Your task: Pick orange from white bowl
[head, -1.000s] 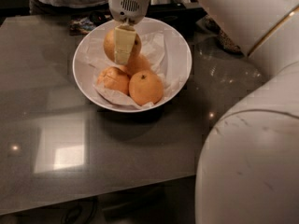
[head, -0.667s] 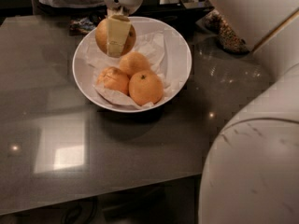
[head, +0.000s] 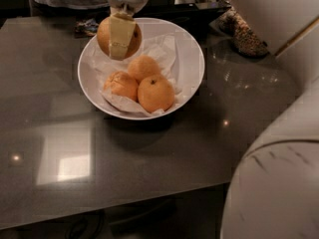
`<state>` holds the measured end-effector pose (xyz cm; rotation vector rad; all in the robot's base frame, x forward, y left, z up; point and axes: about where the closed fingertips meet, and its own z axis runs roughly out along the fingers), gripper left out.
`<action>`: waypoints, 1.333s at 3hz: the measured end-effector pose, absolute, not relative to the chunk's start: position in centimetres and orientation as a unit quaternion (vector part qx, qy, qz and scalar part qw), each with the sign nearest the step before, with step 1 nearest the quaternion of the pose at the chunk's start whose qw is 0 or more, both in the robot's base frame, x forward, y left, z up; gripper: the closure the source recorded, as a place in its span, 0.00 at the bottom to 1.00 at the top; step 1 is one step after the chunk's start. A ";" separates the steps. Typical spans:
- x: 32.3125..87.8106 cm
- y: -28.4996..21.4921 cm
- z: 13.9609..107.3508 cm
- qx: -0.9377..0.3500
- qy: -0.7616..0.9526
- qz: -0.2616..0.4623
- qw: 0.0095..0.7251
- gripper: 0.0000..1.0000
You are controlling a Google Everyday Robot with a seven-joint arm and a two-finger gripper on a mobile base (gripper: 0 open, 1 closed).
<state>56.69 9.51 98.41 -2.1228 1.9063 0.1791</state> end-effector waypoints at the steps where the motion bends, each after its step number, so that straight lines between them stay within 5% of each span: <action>1: 53.7 9.1 99.8 -0.714 0.681 0.070 0.147 1.00; 4: 45.8 5.6 101.0 -0.618 0.769 0.097 0.128 1.00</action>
Offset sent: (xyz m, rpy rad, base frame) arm -0.1080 -0.0419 0.0250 0.0051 0.1316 -0.2430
